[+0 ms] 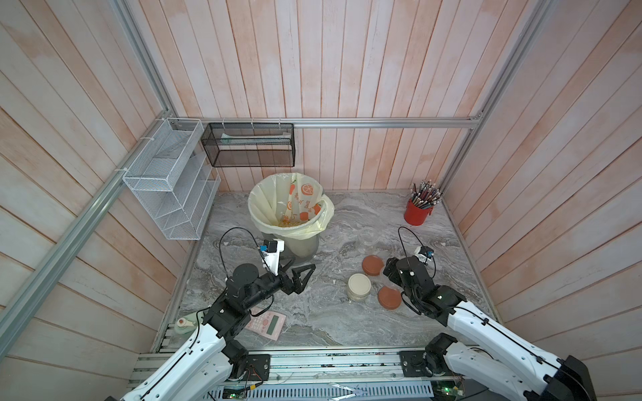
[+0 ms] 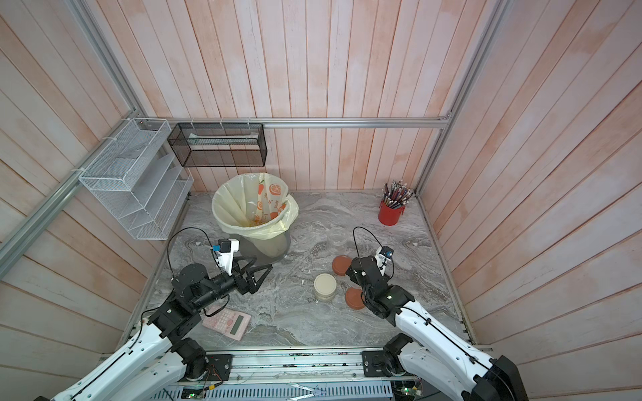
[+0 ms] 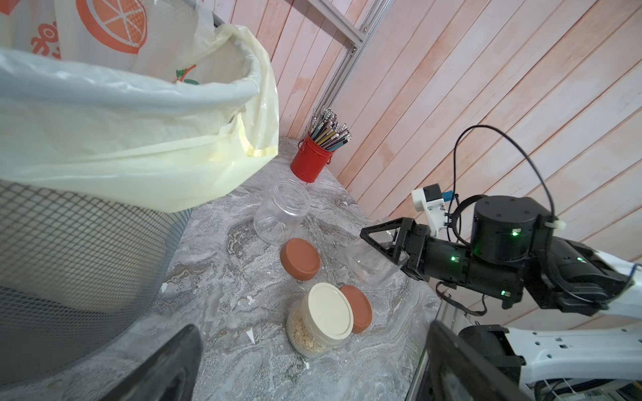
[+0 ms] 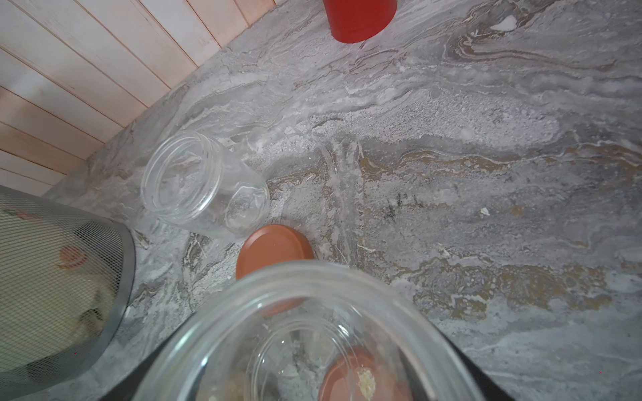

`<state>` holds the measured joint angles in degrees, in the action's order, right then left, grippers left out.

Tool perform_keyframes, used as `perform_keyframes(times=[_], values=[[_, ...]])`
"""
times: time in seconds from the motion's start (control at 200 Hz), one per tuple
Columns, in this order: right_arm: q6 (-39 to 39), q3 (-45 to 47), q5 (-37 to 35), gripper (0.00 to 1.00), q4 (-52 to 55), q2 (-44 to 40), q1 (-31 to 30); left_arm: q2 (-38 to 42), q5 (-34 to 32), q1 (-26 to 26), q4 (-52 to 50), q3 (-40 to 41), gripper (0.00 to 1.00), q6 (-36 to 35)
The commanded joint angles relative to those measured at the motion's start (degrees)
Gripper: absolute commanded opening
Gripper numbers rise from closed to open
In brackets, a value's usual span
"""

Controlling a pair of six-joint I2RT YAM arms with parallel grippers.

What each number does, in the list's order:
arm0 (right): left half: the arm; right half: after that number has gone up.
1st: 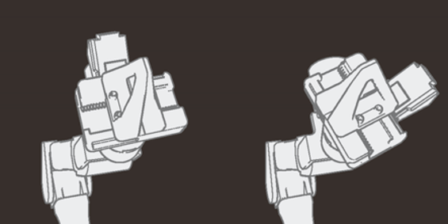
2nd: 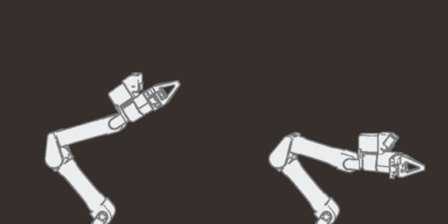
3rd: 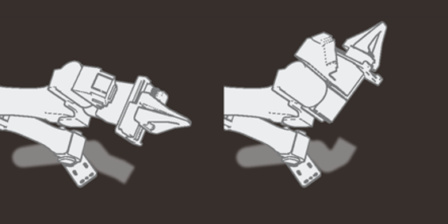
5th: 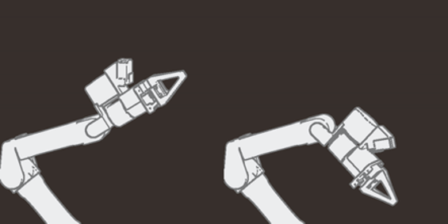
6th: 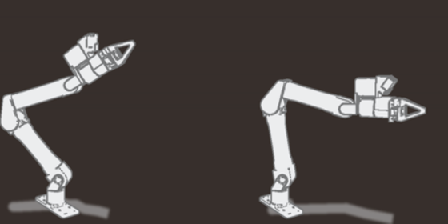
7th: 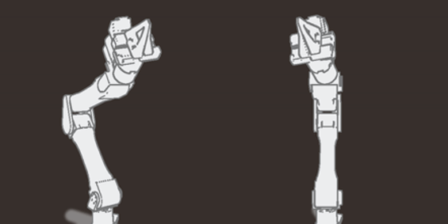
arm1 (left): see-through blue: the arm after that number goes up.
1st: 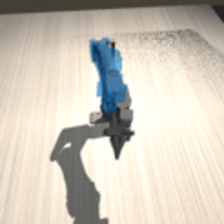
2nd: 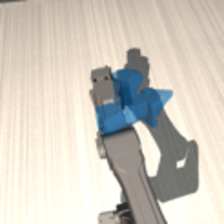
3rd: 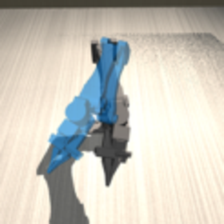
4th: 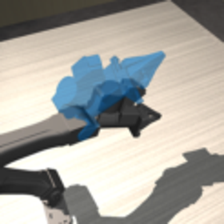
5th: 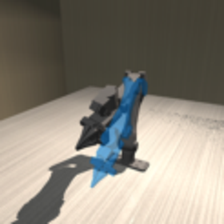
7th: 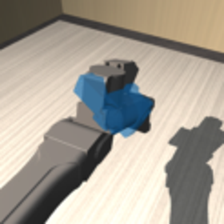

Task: Empty expired oatmeal from jars
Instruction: Place the jar at the center of the board.

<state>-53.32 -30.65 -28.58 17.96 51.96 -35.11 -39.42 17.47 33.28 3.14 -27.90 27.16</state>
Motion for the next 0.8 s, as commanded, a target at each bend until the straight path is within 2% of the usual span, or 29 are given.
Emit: perform_keyframes(times=[0.0,0.395,0.795], values=[[5.67,-1.41,-1.83,0.4,-4.74,1.28,1.43,0.04,-1.37,0.77,3.16,1.82,1.0,-0.67],[10.03,-2.96,-3.12,0.4,-8.75,11.19,4.7,0.79,-3.15,2.84,4.5,3.38,1.0,-0.79],[12.46,-2.81,-5.26,0.41,-12.51,15.45,6.46,-0.43,-3.46,3.19,5.56,3.59,1.0,-1.14]])
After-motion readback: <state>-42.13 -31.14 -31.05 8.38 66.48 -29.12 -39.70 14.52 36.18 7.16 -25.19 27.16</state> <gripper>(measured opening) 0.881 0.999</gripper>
